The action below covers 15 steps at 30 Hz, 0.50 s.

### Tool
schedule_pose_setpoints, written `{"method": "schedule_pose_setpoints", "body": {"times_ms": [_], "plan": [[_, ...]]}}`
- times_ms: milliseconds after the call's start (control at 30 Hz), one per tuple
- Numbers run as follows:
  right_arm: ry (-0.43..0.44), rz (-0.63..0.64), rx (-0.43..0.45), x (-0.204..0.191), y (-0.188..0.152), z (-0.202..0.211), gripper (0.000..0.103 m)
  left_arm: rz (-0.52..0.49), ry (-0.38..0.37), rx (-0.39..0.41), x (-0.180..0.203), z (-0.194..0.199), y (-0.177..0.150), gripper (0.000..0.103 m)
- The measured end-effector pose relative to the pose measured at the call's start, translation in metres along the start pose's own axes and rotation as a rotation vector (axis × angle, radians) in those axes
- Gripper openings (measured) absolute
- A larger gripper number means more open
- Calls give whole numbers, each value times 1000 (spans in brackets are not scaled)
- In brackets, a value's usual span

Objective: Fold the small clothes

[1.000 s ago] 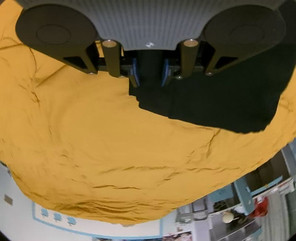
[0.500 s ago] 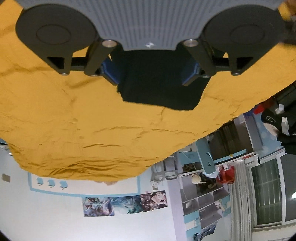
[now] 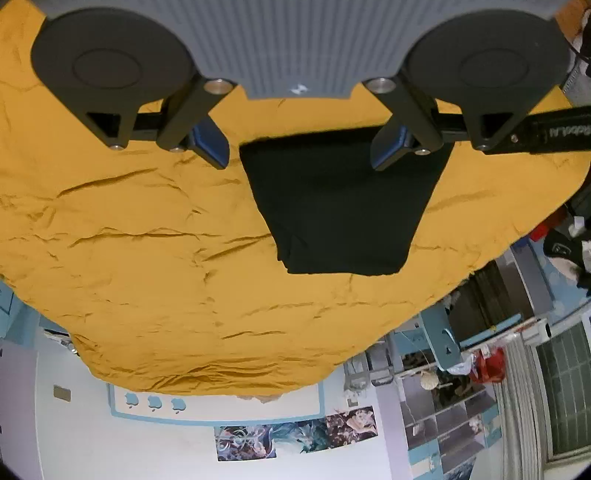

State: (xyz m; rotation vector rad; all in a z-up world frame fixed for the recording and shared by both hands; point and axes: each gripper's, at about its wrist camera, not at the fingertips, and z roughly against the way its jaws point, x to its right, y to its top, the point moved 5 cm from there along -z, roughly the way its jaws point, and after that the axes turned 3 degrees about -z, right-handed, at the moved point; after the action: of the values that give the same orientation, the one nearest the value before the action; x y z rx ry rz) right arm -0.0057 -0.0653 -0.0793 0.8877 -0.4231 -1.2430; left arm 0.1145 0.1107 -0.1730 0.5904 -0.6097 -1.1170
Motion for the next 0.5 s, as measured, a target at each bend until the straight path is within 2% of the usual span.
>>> {"method": "schedule_pose_setpoints", "body": {"times_ms": [167, 500], "plan": [[17, 15, 0, -3, 0, 15, 81, -36, 12, 4, 9, 11, -7, 74], [-2, 73, -8, -13, -4, 24, 81, -33, 17, -7, 11, 18, -16, 76]]}}
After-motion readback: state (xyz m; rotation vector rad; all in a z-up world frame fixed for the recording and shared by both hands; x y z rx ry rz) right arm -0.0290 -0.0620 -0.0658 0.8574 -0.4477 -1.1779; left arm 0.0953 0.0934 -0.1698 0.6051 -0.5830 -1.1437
